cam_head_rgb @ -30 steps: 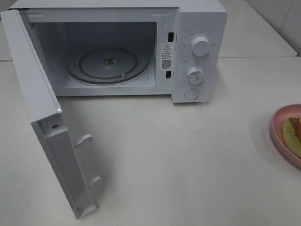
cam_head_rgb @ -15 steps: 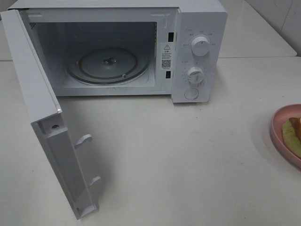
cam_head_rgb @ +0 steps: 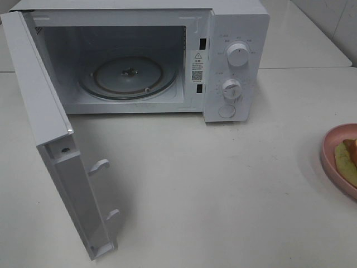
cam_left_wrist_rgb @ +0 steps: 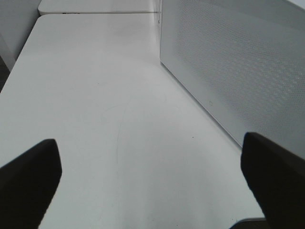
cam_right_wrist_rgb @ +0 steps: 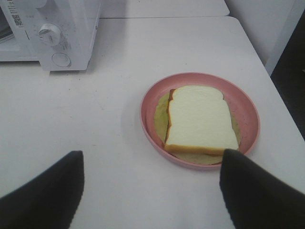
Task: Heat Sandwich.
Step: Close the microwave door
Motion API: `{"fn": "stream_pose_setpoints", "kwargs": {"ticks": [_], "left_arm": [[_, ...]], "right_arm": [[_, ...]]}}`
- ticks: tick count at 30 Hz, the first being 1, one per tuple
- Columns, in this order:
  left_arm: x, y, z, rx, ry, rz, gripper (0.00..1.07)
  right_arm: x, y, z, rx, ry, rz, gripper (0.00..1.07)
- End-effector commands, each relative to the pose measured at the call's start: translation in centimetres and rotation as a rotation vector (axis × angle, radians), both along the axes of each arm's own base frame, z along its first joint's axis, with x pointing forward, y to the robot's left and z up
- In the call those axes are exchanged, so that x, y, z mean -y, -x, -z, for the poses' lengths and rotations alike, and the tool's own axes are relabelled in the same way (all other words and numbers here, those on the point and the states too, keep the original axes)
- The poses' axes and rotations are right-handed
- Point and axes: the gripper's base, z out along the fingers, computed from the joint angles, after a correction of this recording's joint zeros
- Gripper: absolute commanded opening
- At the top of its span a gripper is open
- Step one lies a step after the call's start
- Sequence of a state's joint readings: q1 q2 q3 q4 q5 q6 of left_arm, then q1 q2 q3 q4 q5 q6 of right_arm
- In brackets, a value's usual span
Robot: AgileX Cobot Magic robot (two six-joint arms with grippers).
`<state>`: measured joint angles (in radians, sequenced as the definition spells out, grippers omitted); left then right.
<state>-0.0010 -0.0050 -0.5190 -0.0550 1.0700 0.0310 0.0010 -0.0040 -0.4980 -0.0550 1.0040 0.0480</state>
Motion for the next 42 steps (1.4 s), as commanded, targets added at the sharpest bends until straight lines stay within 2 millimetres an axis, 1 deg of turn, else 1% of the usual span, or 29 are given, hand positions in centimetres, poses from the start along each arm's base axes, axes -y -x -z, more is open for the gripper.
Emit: {"fn": "stream_pose_setpoints", "kwargs": {"ticks": [1,30,34,35,36,39,40,41,42], "left_arm": [[0.0,0.2,0.1,0.015,0.007,0.005,0.98],[0.0,0.1,0.0,0.011,0.007,0.004,0.98],[0.2,-0.7,-1.3,0.018,0.028,0.016,0.97],[0.2,-0.7,-1.3,0.018,0.028,0.016,0.97],[0.2,-1.4,-1.8,0.014,0.03,0.014,0.94],[0.2,-2.6,-2.0,-0.014,0.032,0.012,0.87],[0.2,-2.6,-2.0,-0.014,0.032,0.012,0.87],[0.2,-3.4,-2.1,-0.042,0.032,0.01,0.76],[0.2,-3.9,-2.1,-0.057,0.033,0.009,0.69]], "right_arm": [[0.0,0.4,0.0,0.037,0.007,-0.003,0.76],[0.0,0.4,0.0,0.037,0.007,-0.003,0.76],[0.0,0.4,0.0,0.037,0.007,-0.003,0.76],[0.0,0.4,0.0,0.037,0.007,-0.003,0.76],[0.0,0.4,0.0,0.037,0.007,-0.003,0.76],[0.0,0.4,0.0,0.037,0.007,-0.003,0.76],[0.0,0.4,0.0,0.037,0.007,-0.003,0.76],[0.0,0.4,0.0,0.037,0.007,-0.003,0.76],[0.0,0.4,0.0,0.037,0.007,-0.003,0.75]]}}
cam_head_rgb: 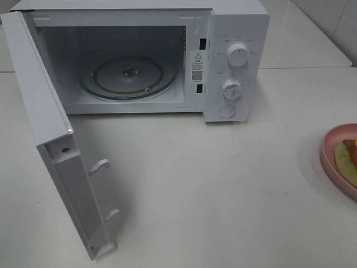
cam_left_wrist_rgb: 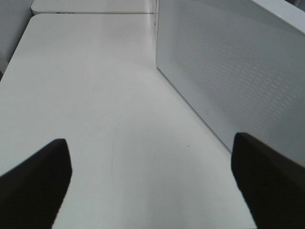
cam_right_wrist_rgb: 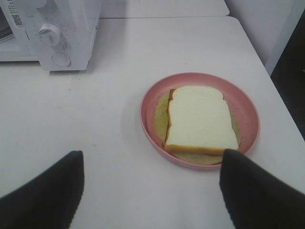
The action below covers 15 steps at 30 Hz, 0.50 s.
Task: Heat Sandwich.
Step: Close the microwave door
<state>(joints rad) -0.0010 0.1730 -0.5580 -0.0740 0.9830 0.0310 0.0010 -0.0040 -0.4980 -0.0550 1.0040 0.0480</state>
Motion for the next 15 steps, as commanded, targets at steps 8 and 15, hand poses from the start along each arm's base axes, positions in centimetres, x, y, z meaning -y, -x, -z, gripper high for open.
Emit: {"fn": "stream_pose_setpoints", "kwargs": {"ticks": [8,15], "left_arm": [[0.0,-4.9,-0.4,-0.055,0.012,-0.008,0.07],[-0.1,-9.2,1.0,0.002,0.015,-0.029,0.0]], "right_arm": [[0.0,0.4,0.0,0.037,0.006,0.0,0.75],[0.0,0.4,0.0,0.037,0.005,0.001,0.75]]}}
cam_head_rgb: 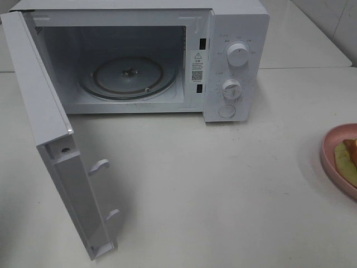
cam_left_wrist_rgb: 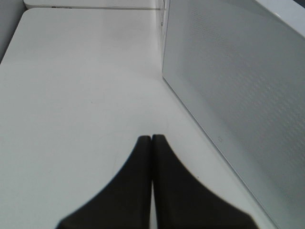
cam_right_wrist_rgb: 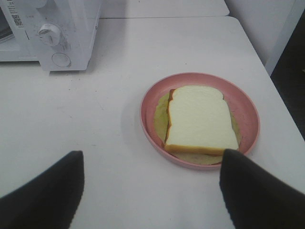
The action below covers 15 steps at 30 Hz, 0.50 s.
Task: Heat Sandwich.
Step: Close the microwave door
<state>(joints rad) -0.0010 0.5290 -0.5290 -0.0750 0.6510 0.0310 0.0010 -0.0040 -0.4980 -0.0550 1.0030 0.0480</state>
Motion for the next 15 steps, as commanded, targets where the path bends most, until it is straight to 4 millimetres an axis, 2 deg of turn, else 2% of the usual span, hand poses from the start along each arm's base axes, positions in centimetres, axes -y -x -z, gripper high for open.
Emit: {"fn": "stream_pose_setpoints", "kwargs": {"ticks": [1,9,13,15], "left_arm": [[0.0,-1.3,0.5,0.056,0.006,-0.006,0.0],[-0.3,-4.1,3.7,0.225,0.002,-0.041,0.0],[-0.4,-4.8,4.7,0.254,-0.001,-0.049,0.0],[-0.4,-5.6,5.8,0.261,-0.006,-0.056,0.0]], "right_arm": [[0.0,0.4,0.0,0.036,0.005,0.001,0.75],[0.0,0.4,0.0,0.036,0.006,0.0,0.75],[0.0,0.4,0.0,0.036,0.006,0.0,0.75],[0.0,0.4,0.0,0.036,0.006,0.0,0.75]]}}
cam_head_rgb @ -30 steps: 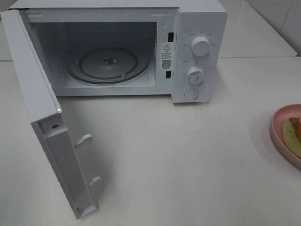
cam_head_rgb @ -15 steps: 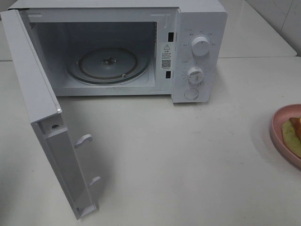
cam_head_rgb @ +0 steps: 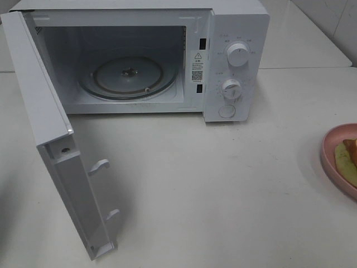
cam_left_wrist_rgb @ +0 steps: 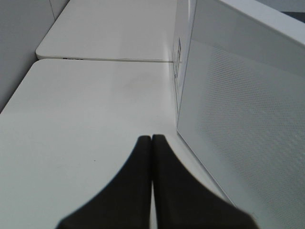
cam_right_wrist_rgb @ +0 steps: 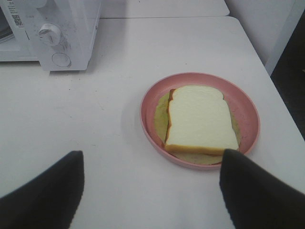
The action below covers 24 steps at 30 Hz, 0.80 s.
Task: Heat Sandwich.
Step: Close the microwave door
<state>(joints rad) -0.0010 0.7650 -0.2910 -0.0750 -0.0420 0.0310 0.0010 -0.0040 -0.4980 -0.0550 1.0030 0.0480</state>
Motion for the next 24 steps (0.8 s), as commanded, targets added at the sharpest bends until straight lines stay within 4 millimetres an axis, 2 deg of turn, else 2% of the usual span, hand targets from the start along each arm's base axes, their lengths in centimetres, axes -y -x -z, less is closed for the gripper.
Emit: {"fn": "stream_pose_setpoints", "kwargs": {"ticks": [1,10,17,24], "left_arm": [[0.0,-0.7,0.6,0.044,0.001,-0.005,0.0],[-0.1,-3.6,3.2,0.131,-0.025,-0.009,0.0],[1.6,-5.5,5.5,0.141,-0.019,0.179,0.0],[2.7,-6.4,6.7,0.179,0.023,0.295,0.0]], "right_arm": [[0.0,0.4,0.0,0.036,0.006,0.0,0.75],[0.0,0.4,0.0,0.036,0.006,0.0,0.75],[0.0,0.4,0.0,0.036,0.005,0.001,0.75],[0.0,0.4,0.0,0.036,0.005,0.001,0.75]]}}
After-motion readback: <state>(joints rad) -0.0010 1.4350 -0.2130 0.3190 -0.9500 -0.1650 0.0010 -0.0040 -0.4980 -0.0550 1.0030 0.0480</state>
